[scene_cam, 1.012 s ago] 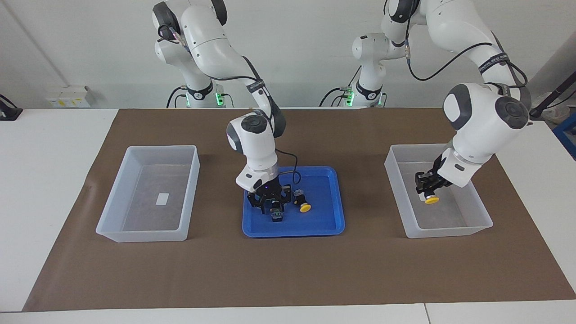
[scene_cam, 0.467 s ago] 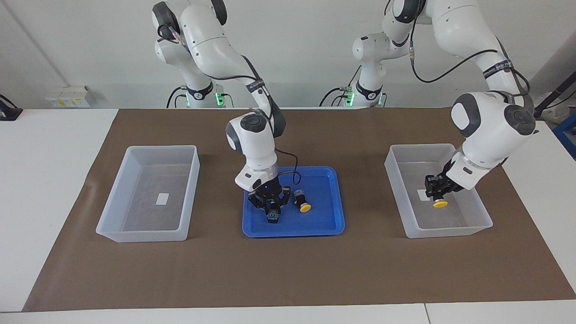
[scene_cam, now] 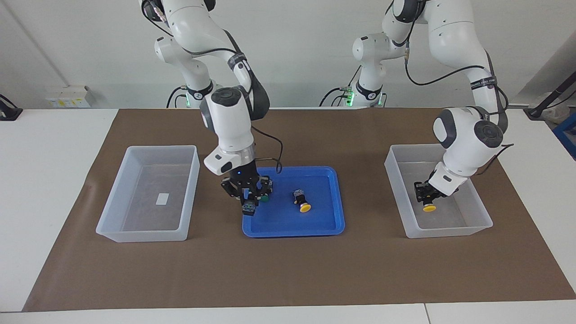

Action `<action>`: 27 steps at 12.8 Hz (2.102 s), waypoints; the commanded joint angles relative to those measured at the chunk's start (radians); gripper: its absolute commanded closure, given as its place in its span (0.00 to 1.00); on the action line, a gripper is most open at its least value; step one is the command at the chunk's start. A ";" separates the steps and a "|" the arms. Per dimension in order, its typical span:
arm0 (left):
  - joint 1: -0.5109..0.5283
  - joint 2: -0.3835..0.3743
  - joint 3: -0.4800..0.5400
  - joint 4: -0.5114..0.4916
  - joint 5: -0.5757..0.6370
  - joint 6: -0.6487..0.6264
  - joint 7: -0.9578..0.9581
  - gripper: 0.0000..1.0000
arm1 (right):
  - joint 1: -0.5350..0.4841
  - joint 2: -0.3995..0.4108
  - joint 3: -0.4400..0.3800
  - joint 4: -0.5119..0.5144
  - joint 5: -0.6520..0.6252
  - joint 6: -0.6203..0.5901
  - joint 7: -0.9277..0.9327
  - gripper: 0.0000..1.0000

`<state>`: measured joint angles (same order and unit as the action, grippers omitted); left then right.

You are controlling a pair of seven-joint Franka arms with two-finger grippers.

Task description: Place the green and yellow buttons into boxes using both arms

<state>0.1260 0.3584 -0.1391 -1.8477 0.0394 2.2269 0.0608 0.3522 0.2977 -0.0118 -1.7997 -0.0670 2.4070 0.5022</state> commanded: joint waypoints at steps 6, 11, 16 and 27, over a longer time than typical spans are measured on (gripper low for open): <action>0.033 -0.027 0.001 -0.104 0.031 0.155 0.016 0.50 | -0.272 -0.219 0.013 -0.276 -0.020 0.017 -0.246 1.00; 0.029 0.001 0.000 0.195 0.080 -0.195 0.016 0.31 | -0.363 -0.178 0.013 -0.299 -0.017 0.058 -0.399 1.00; -0.075 0.002 -0.002 0.427 0.066 -0.533 -0.068 0.32 | -0.444 -0.089 0.015 -0.294 -0.007 0.161 -0.507 1.00; -0.368 -0.006 -0.011 0.334 -0.015 -0.266 -0.720 0.35 | -0.506 0.015 0.016 -0.288 -0.007 0.274 -0.577 0.16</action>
<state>-0.1773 0.3532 -0.1665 -1.4468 0.0335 1.8471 -0.5333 -0.1471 0.3112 -0.0100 -2.0919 -0.0716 2.6745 -0.0551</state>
